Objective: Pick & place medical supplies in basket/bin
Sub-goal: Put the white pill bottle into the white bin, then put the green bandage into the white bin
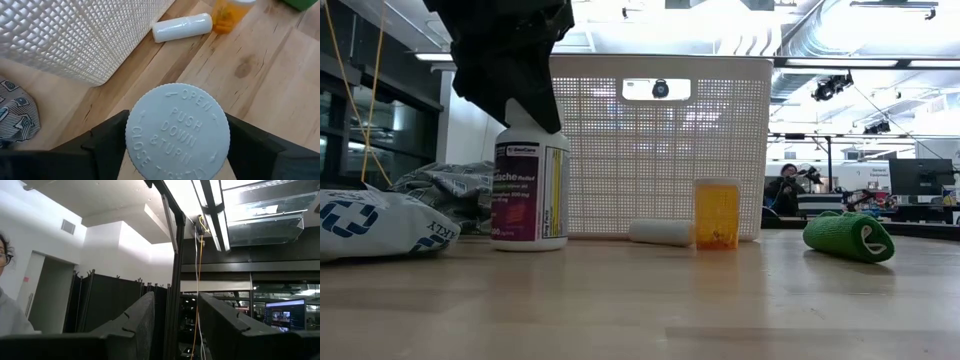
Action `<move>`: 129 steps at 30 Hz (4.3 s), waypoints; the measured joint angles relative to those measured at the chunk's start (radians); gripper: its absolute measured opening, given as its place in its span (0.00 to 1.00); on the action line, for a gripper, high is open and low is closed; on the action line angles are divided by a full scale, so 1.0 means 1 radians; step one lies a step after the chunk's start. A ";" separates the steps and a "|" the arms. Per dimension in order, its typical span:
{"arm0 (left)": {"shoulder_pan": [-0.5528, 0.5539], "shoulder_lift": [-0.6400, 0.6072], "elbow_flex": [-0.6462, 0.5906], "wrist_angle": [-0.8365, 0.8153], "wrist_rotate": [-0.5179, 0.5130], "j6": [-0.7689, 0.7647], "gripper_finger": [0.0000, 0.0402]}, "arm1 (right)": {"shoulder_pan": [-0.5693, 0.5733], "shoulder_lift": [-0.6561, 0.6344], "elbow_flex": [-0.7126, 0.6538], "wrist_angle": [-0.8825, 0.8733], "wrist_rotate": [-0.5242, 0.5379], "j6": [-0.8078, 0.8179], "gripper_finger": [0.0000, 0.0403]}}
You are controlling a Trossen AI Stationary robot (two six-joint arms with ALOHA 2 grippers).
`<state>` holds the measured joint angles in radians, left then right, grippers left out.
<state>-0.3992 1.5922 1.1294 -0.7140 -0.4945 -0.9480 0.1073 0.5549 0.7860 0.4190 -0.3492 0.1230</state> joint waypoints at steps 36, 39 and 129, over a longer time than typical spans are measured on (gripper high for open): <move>-0.001 0.002 0.251 0.006 0.175 -0.095 0.67 | 0.000 0.000 0.000 0.000 0.002 -0.001 0.35; -0.001 0.001 0.322 0.008 0.174 -0.062 0.67 | 0.000 0.000 0.000 0.000 0.002 -0.001 0.35; 0.838 0.541 0.782 0.314 0.301 0.734 0.48 | -0.003 0.000 0.000 -0.058 0.119 -0.008 0.35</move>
<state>0.4389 2.1334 1.9118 -0.3996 -0.1932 -0.2138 0.1047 0.5545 0.7856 0.3614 -0.2302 0.1150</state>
